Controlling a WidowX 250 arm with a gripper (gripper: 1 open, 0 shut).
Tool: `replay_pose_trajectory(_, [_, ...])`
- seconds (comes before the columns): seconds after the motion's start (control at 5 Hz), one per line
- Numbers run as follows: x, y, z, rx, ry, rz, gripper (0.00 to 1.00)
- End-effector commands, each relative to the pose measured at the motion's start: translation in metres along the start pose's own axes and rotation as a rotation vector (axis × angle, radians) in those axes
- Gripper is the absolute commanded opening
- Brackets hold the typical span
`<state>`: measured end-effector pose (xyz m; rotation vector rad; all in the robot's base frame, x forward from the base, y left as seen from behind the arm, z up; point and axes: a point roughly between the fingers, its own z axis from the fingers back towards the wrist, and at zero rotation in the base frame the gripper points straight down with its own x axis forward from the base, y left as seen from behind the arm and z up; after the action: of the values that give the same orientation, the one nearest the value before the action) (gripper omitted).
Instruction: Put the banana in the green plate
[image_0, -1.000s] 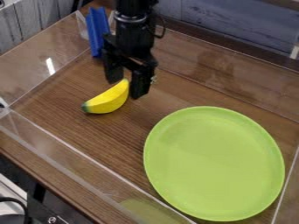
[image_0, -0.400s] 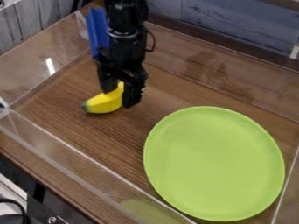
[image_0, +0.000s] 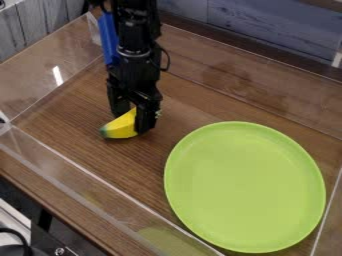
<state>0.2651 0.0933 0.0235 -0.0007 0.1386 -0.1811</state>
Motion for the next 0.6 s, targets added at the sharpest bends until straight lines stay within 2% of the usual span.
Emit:
replay_pose_trajectory(0.0, [0.0047,0.0059,0.0073,0.014,-0.042,0.002,0.00])
replay_pose_trajectory(0.4, [0.0082,0.0040,0.0090,0.006,-0.046,-0.013,0.00])
